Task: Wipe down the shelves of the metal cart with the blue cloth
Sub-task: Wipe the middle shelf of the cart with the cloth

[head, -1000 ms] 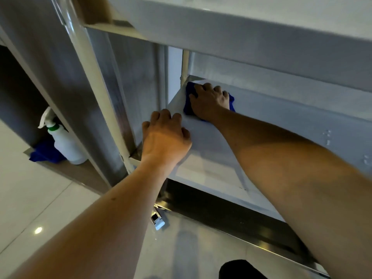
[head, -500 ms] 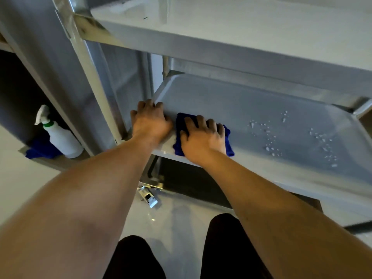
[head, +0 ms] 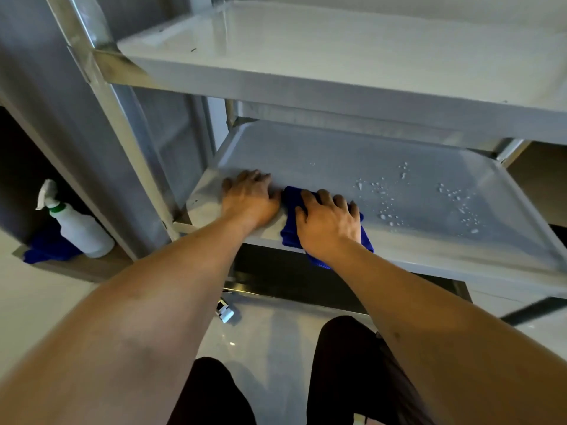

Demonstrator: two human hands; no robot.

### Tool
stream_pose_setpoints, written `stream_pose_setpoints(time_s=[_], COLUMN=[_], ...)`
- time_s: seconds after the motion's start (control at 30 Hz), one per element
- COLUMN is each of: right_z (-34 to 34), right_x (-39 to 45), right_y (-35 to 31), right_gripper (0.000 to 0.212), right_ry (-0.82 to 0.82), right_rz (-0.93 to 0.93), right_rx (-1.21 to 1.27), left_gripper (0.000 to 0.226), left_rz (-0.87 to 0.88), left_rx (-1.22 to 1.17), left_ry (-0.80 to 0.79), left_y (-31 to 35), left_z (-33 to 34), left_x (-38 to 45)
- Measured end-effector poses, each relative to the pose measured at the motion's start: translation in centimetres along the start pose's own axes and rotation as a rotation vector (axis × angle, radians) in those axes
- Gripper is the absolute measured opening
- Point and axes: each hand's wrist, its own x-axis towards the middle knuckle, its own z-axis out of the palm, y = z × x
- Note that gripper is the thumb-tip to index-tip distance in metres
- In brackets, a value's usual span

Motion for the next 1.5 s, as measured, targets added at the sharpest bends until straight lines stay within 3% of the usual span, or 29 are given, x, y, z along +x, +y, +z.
stream_pose_setpoints(time_s=[0.1,0.53,0.9,1.17,1.5], right_z=[0.3,1.7,2.0,1.9,0.9], right_x=[1.4,14.8,24.7,21.1,7.3], right_y=[0.0,0.2,0.6,0.6,1.0], right_gripper=[0.048,0.046,0.049,0.054,0.049], right_ry=[-0.014,0.031,0.04,0.02,-0.005], right_rz=[0.004,0.045,0.039,-0.019,-0.042], right_rx=[-0.005,0.001,0.012,-0.047,-0.016], left_gripper=[0.055,0.04,0.046,0.048,0.047], left_rz=[-0.002,0.045,0.038,0.06,-0.001], left_rx=[0.027,0.066,0.043,0.059,0.029], left_ry=[0.006,0.115,0.183,0.208,0.094], left_y=[-0.8,-0.7,-1.4,-1.6,-1.2], left_z=[0.5,0.8,1.6,1.9,0.9], left_x=[0.0,0.5,1.0,0.9,1.0])
